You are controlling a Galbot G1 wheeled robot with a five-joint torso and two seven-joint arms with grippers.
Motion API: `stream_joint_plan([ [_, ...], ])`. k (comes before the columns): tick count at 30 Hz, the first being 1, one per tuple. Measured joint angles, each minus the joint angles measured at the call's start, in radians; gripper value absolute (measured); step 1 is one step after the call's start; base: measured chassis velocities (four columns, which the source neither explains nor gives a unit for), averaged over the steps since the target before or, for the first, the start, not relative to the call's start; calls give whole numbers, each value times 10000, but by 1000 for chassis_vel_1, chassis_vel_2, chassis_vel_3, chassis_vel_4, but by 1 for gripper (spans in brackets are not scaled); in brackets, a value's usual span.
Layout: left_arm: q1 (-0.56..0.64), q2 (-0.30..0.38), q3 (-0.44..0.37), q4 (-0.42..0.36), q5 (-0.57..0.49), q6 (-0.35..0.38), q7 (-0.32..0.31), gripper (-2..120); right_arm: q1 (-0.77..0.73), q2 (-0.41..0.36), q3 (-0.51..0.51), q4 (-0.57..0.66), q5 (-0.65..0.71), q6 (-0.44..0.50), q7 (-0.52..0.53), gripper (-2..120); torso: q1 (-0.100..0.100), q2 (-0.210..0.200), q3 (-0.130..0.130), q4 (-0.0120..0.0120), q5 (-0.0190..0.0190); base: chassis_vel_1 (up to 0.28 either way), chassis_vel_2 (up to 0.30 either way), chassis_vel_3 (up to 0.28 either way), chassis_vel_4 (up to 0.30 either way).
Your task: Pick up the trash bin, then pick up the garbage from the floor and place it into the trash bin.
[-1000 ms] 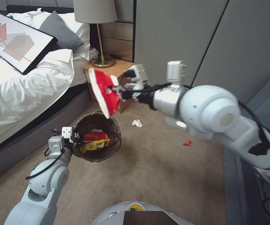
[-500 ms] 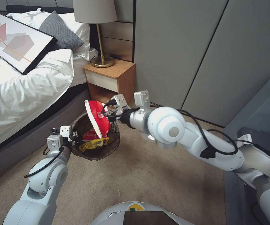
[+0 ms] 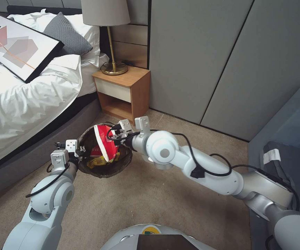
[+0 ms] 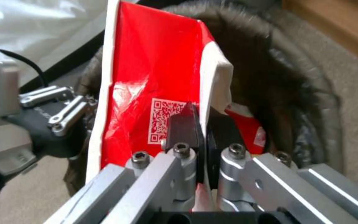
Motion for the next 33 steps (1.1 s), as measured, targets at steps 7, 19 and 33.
stream_joint_plan([
  [7,-51,-48,19,136,3,0,7,0,-140,673,-321,-637,-290,168,36,0,0,0,0,0,1,0,0,0,0],
  [19,2,-35,3,170,-10,0,29,0,-128,879,-544,-1473,-766,180,-75,6,0,0,0,-1,2,0,0,0,0],
  [33,10,-33,71,160,-34,0,29,0,-117,890,-343,-1492,-885,315,-108,61,0,0,0,0,2,0,0,0,0],
])
